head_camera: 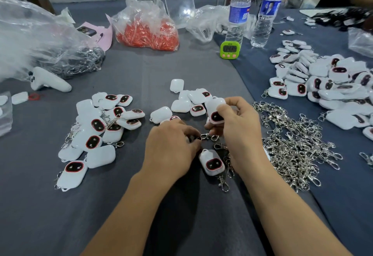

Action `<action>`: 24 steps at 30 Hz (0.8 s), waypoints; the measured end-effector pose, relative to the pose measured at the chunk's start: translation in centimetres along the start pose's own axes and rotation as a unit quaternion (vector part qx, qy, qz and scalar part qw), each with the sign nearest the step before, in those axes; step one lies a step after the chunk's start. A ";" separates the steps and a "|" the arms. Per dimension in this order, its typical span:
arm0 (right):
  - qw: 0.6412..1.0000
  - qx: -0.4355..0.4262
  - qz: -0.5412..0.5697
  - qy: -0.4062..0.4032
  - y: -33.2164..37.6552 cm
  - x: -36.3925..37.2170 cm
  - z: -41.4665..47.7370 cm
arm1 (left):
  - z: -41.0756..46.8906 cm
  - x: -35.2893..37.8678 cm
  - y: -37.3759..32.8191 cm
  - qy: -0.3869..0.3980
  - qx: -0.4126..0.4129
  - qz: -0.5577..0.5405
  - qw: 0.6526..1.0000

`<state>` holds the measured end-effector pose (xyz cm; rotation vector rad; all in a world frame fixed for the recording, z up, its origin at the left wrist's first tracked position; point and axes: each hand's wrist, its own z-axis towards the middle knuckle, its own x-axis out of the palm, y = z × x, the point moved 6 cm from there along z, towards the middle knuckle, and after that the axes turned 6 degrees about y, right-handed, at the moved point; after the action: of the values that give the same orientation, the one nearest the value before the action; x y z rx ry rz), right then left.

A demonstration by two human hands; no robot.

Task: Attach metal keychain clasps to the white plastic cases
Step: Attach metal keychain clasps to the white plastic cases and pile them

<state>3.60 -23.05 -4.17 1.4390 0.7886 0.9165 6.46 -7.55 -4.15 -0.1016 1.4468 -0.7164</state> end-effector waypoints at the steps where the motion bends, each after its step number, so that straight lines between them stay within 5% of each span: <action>1: 1.000 0.004 -0.010 0.007 -0.1 0.1 -0.1 | 0.0 -0.1 0.0 -0.002 0.002 -0.002 1.000; 7: 0.986 -0.023 -0.151 0.066 -0.1 1.0 -0.5 | -0.7 -0.2 -1.0 -0.024 0.071 0.010 0.997; 11: 0.984 -0.023 -0.172 0.044 0.1 1.0 -0.8 | -0.5 -0.9 0.0 -0.063 0.022 -0.151 0.986; 13: 0.979 -0.034 -0.198 0.035 0.3 0.6 -0.9 | -0.1 -2.0 0.9 -0.116 0.001 -0.142 0.983; 19: 0.952 -0.070 -0.297 0.012 0.6 0.2 -0.9 | 0.9 0.5 2.1 0.066 -0.036 0.003 0.997; 24: 0.903 -0.036 -0.425 0.046 0.5 0.1 -0.7 | 0.2 0.7 0.2 0.053 0.006 -0.156 0.986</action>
<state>3.01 -22.73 -3.63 0.8332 1.2921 0.3229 6.72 -7.81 -4.83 -0.2893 1.5463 -0.9988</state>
